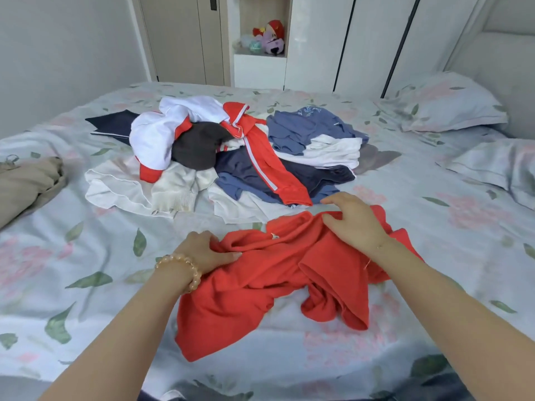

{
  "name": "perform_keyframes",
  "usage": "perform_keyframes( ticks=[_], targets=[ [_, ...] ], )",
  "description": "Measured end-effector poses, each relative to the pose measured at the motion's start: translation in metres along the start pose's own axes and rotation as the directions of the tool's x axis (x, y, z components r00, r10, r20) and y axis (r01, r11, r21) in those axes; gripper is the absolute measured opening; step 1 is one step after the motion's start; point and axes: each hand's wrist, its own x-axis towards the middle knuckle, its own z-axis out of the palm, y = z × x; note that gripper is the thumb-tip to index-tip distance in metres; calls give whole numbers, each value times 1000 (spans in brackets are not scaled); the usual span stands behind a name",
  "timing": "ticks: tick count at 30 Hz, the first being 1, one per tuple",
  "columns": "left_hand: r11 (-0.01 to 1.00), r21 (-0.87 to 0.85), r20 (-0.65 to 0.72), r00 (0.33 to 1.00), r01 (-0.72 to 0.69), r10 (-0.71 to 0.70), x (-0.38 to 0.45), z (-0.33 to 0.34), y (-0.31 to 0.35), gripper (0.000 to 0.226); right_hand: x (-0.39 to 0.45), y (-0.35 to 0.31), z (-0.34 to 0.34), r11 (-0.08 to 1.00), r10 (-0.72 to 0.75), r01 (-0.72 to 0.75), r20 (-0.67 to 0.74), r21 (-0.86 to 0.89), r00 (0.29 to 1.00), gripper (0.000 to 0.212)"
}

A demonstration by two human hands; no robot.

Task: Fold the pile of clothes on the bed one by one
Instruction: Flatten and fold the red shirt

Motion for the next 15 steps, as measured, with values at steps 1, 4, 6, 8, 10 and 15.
perform_keyframes(
  ticks=[1,4,6,8,10,15],
  targets=[
    [999,-41,26,1000,6,-5,4,0,-2,48,2,-2,6,1000,-15,15,25,-15,1000,39],
    [984,-176,50,998,-24,33,5,1,-3,29,11,-1,27,990,20,3,167,-139,986,46],
    [973,-222,-6,998,-67,68,4,-1,0,24,18,-1,34,941,0,77,228,-329,974,38],
    [957,-280,-73,995,-81,63,4,-5,2,25,22,-4,30,936,-23,81,172,-343,985,17],
    [922,-379,-129,991,-81,34,1,-10,5,26,20,-1,23,975,-27,53,120,-216,992,29],
    [730,-677,-265,956,-94,-123,-11,-30,24,14,1,-6,-7,882,54,-100,113,460,992,14]
  ],
)
